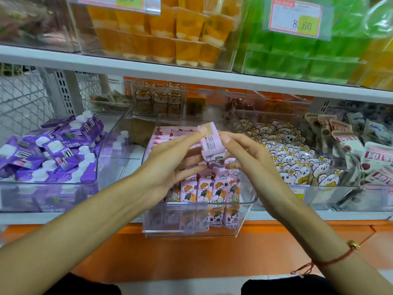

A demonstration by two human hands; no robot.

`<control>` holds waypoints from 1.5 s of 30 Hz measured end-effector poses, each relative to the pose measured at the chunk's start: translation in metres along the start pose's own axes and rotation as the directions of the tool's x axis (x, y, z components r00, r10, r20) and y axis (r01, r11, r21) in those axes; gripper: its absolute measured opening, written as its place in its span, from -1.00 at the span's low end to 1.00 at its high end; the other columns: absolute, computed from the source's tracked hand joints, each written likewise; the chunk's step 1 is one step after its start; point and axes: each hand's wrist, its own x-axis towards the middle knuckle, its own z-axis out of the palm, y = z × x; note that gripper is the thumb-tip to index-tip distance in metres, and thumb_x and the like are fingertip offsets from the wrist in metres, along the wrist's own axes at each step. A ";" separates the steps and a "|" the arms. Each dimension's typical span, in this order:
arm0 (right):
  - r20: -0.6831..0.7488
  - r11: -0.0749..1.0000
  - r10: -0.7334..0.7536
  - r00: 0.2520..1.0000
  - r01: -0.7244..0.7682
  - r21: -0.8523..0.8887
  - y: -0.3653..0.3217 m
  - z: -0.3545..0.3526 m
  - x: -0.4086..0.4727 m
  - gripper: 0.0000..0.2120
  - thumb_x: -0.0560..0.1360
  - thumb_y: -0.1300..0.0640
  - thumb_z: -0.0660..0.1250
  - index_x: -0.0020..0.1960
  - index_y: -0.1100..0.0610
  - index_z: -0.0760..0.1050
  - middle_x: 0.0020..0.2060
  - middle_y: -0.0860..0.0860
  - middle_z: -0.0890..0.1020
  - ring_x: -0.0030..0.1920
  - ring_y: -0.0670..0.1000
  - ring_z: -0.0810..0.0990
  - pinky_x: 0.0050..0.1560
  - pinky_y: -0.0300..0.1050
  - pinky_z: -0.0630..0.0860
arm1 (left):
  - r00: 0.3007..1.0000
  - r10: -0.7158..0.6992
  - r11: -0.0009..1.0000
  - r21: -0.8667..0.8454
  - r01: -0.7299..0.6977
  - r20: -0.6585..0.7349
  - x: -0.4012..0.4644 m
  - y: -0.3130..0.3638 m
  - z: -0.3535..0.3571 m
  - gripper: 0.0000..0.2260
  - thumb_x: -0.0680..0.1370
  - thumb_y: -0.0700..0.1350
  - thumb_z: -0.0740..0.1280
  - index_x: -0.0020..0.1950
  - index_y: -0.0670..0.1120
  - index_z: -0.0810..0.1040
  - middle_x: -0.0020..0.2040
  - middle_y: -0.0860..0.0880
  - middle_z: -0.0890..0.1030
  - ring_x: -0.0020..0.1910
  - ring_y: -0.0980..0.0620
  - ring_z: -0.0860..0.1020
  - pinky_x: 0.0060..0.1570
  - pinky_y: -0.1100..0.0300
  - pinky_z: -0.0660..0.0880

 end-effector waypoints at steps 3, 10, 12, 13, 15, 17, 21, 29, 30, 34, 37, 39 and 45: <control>-0.006 1.000 0.023 1.000 -0.023 -0.002 0.001 0.000 0.001 -0.59 0.36 -0.27 0.30 0.10 -0.08 0.60 -0.09 -0.18 0.66 -0.13 -0.24 0.60 -0.05 -0.21 0.46 | 1.000 -0.027 0.999 -0.029 0.027 -0.011 0.002 -0.001 0.002 -0.74 0.42 0.03 0.46 0.02 -0.08 0.63 -0.21 -0.05 0.72 -0.26 0.09 0.69 -0.36 0.29 0.57; -0.002 0.998 -0.038 0.999 0.038 -0.041 0.000 0.001 -0.002 -0.58 0.38 -0.09 0.42 0.22 -0.08 0.53 -0.04 -0.02 0.63 -0.13 -0.16 0.62 -0.14 -0.23 0.57 | 0.996 0.048 0.997 0.052 -0.052 0.070 0.004 -0.007 -0.002 -0.75 0.55 -0.04 0.35 0.19 -0.09 0.58 -0.02 -0.04 0.71 -0.06 0.06 0.68 -0.14 0.25 0.61; -0.032 0.975 -0.155 0.987 0.148 -0.168 0.001 0.003 -0.003 -0.52 0.38 0.10 0.51 0.26 -0.06 0.49 -0.05 -0.01 0.55 -0.17 -0.13 0.57 -0.16 -0.29 0.55 | 0.990 0.104 0.987 0.114 -0.114 0.095 0.004 -0.008 -0.001 -0.74 0.55 0.01 0.32 0.20 -0.04 0.57 0.02 -0.01 0.70 0.01 0.06 0.67 -0.04 0.22 0.61; -0.035 0.955 -0.206 0.978 0.193 -0.226 0.001 0.003 -0.004 -0.49 0.37 0.15 0.52 0.27 -0.06 0.48 -0.04 -0.03 0.52 -0.15 -0.10 0.55 -0.16 -0.30 0.54 | 0.987 0.125 0.977 0.160 -0.141 0.104 0.004 -0.008 -0.001 -0.71 0.53 0.05 0.34 0.21 -0.01 0.56 0.03 0.01 0.70 0.02 0.06 0.66 0.00 0.20 0.60; -0.024 0.937 -0.248 0.968 0.234 -0.258 0.000 0.004 -0.005 -0.47 0.36 0.19 0.53 0.28 -0.04 0.47 -0.02 -0.02 0.49 -0.13 -0.07 0.53 -0.15 -0.30 0.54 | 0.981 0.162 0.950 0.252 -0.184 0.107 0.004 -0.012 -0.001 -0.67 0.48 0.07 0.38 0.23 0.06 0.53 0.07 0.02 0.68 0.04 0.09 0.65 0.07 0.19 0.56; 0.009 0.941 -0.243 0.970 0.238 -0.240 -0.001 0.002 -0.006 -0.49 0.39 0.18 0.50 0.29 -0.04 0.47 0.01 0.00 0.50 -0.12 -0.08 0.55 -0.13 -0.30 0.54 | 0.971 0.218 0.925 0.298 -0.236 0.095 0.005 -0.013 -0.003 -0.74 0.51 0.02 0.37 0.20 0.13 0.51 0.14 0.06 0.64 0.07 0.14 0.63 0.09 0.23 0.55; -0.126 0.967 -0.236 0.963 0.220 -0.131 -0.007 -0.007 -0.001 -0.65 0.51 0.13 0.36 0.29 0.01 0.44 0.02 -0.03 0.57 -0.10 -0.19 0.58 -0.06 -0.29 0.54 | 0.933 0.316 0.817 0.450 -0.360 0.174 0.008 -0.008 -0.007 -0.67 0.59 -0.05 0.27 0.37 0.06 0.45 0.25 0.10 0.57 0.19 0.19 0.54 0.22 0.23 0.47; -0.252 0.981 -0.100 0.963 0.138 0.139 -0.008 -0.021 0.003 -0.78 0.57 0.16 0.27 0.21 0.06 0.44 -0.05 0.00 0.67 -0.12 -0.19 0.65 -0.10 -0.30 0.58 | 0.880 0.320 0.752 0.470 -0.462 0.352 0.020 -0.015 0.015 -0.79 0.62 -0.12 0.20 0.24 -0.03 0.47 0.11 0.08 0.60 -0.04 0.32 0.58 -0.07 0.46 0.46; -0.314 0.978 -0.092 0.945 0.145 0.152 -0.009 -0.024 0.004 -0.80 0.56 0.16 0.28 0.18 0.05 0.43 -0.02 0.05 0.66 -0.15 -0.19 0.65 -0.11 -0.29 0.59 | 0.873 0.342 0.702 0.524 -0.483 0.347 0.023 -0.016 0.017 -0.80 0.63 -0.08 0.19 0.24 0.00 0.47 0.11 0.09 0.59 -0.03 0.30 0.57 -0.06 0.43 0.48; -0.529 0.983 -0.081 0.845 0.155 0.096 -0.007 -0.037 0.007 -0.82 0.51 0.11 0.38 0.04 -0.01 0.41 -0.07 0.00 0.61 -0.19 -0.18 0.59 -0.01 -0.11 0.59 | 0.868 0.328 0.291 0.834 -0.468 0.373 0.035 -0.026 0.019 -0.68 0.61 0.13 0.17 0.28 0.03 0.46 0.06 0.17 0.49 0.11 0.14 0.45 0.09 0.13 0.45; -0.572 0.986 -0.121 0.811 0.164 0.023 -0.004 -0.045 0.008 -0.80 0.47 0.10 0.42 0.01 0.08 0.43 -0.19 -0.03 0.58 -0.27 -0.15 0.56 -0.07 -0.10 0.58 | 0.870 0.206 -0.004 0.889 -0.457 0.448 0.042 -0.038 0.012 -0.57 0.58 0.25 0.11 0.31 0.03 0.44 0.17 0.07 0.51 0.15 0.07 0.38 0.13 0.13 0.33; -0.542 0.986 -0.161 0.825 0.154 -0.060 0.000 -0.048 0.009 -0.76 0.45 0.08 0.45 0.00 0.14 0.45 -0.21 0.00 0.59 -0.30 -0.16 0.55 -0.18 -0.21 0.56 | 0.855 0.168 -0.124 0.871 -0.475 0.490 0.043 -0.042 0.007 -0.54 0.57 0.28 0.11 0.35 0.07 0.41 0.25 0.08 0.48 0.21 0.08 0.35 0.13 0.20 0.23; -0.423 0.954 -0.238 0.874 0.128 -0.272 0.009 -0.043 0.015 -0.77 0.42 0.05 0.47 -0.08 0.10 0.45 -0.22 -0.06 0.63 -0.31 -0.19 0.57 -0.26 -0.39 0.47 | 0.812 0.210 -0.062 0.836 -0.545 0.545 0.038 -0.043 0.002 -0.63 0.54 0.27 0.21 0.28 0.16 0.48 0.21 0.17 0.46 0.15 0.17 0.30 0.04 0.24 0.24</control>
